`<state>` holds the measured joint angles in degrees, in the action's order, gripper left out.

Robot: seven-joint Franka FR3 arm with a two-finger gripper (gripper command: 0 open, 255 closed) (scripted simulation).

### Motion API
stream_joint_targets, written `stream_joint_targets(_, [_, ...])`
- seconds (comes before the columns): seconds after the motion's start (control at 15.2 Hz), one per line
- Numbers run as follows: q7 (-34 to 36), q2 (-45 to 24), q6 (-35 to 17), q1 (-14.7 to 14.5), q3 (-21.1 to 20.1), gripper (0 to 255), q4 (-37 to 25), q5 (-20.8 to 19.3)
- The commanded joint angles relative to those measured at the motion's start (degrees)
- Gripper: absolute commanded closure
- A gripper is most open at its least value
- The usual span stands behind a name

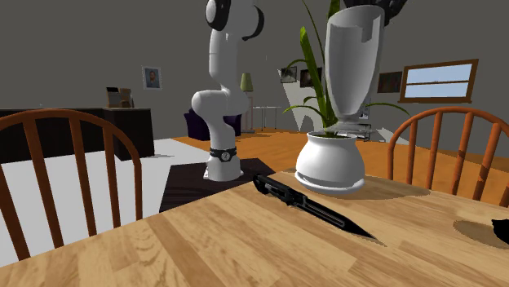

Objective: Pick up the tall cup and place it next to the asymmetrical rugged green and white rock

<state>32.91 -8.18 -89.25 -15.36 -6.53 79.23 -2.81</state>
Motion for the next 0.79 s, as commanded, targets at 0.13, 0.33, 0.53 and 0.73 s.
stream_joint_targets(0.13, [4.77, -3.29, -0.53, -2.91, -1.87, 255, -2.62, -0.91])
stream_joint_targets(0.33, [8.35, -6.64, -0.57, -5.39, -3.13, 255, -5.72, -1.81])
stream_joint_targets(0.53, [11.77, -10.65, -0.15, -8.07, -4.19, 255, -9.91, -2.89])
stream_joint_targets(0.73, [14.96, -15.46, 0.88, -11.0, -4.99, 255, -15.5, -4.13])
